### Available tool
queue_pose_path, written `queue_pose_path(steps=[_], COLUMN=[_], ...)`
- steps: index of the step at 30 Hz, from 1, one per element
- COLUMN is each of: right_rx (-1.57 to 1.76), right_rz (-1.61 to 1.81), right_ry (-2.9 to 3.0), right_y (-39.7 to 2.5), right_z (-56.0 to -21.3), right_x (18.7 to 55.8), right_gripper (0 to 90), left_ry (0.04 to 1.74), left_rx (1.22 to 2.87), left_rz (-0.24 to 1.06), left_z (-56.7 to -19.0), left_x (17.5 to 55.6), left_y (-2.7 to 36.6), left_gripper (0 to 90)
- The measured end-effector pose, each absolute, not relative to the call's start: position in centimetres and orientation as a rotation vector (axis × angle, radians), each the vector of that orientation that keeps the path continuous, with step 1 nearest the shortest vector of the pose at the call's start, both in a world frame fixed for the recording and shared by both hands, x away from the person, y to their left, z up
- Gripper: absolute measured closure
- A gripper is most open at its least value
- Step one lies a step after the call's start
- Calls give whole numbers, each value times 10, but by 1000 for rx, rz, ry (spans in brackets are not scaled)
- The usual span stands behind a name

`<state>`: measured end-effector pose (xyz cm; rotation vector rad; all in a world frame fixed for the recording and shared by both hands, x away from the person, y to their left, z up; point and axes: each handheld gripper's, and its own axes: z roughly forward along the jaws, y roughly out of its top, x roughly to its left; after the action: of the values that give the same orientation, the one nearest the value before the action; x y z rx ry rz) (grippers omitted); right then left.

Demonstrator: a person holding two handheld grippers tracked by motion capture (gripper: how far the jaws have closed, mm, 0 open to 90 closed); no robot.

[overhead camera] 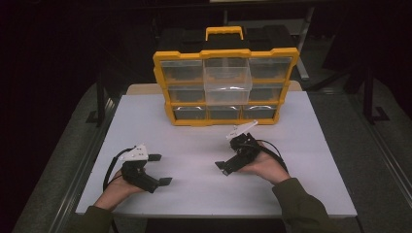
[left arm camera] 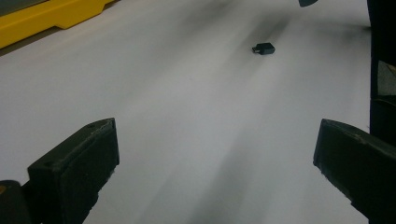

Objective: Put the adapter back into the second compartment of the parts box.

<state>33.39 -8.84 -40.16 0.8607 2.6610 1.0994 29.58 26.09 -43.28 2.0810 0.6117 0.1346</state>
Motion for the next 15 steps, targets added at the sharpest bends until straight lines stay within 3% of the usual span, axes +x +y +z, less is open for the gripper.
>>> queue_pose_path(steps=[7, 15], right_rx=[870, 866], right_rz=[1084, 1069], right_ry=[2672, 2683], right_y=[-89, -90], right_z=[-404, -406], right_x=[334, 334], right_gripper=[128, 172], left_ry=[612, 616], left_rx=[2082, 2081], left_rz=[136, 135], left_z=[-433, -433], left_x=[296, 295], left_y=[261, 261], left_gripper=[0, 0])
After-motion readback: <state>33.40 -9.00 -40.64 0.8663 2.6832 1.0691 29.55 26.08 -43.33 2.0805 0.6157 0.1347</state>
